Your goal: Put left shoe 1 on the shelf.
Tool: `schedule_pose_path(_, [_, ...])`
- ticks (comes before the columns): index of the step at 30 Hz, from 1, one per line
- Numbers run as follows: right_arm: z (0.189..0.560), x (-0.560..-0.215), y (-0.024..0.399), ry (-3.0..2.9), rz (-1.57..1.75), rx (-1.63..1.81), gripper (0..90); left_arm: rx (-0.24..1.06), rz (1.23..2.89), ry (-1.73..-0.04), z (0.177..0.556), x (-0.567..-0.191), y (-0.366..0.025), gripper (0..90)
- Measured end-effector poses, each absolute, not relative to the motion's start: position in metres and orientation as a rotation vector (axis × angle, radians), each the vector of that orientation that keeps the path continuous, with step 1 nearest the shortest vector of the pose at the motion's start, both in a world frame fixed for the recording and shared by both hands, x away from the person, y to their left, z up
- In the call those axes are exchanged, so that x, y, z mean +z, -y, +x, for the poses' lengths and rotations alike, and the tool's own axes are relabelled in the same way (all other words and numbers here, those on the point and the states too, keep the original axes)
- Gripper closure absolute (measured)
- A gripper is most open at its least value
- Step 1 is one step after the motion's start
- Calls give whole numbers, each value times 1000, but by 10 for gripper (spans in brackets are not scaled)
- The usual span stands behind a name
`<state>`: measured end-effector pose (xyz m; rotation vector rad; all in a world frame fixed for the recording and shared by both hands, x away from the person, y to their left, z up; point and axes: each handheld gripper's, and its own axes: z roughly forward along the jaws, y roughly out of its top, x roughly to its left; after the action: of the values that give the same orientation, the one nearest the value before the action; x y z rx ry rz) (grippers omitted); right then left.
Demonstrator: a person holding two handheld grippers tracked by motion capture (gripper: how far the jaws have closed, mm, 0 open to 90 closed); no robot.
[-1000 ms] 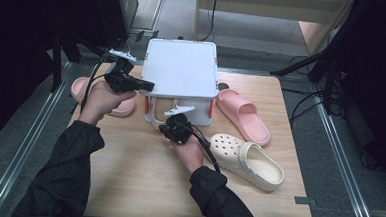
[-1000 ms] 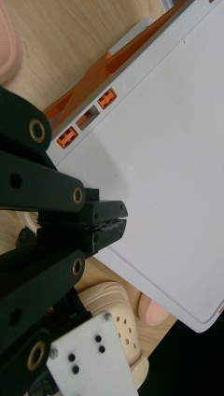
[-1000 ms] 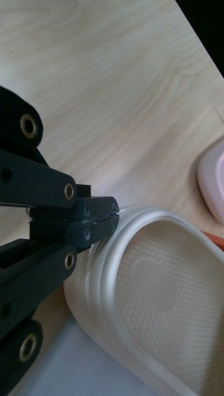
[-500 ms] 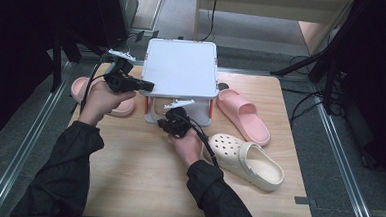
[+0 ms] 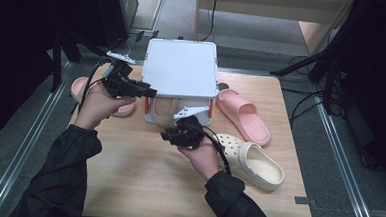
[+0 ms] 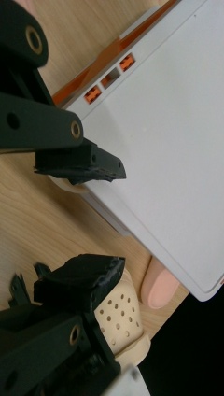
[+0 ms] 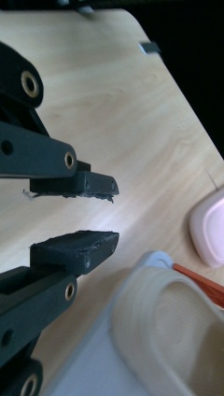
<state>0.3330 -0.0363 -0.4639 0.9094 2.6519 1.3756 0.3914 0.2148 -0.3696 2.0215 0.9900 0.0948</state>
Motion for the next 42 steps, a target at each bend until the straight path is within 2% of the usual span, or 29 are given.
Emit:
schedule_pose_path(7, [312,-457,74,-2627,896,1430,706,119,1987,-994,374,-370,-215,444])
schedule_pose_path(17, [297,-452,114,-2595,803,1481,639,161,2000,-993,350,-382,-207,395])
schedule_pose_path(24, [293,-449,138,-2585,803,1473,598,171,1997,-1023,337,-399,-206,407])
schedule_pose_path(36, [290,-446,187,-2532,886,1475,580,174,2038,-976,315,-426,-195,407])
schedule_pose_path(42, [285,-445,212,-2493,940,1454,572,136,2027,-966,311,-439,-192,409])
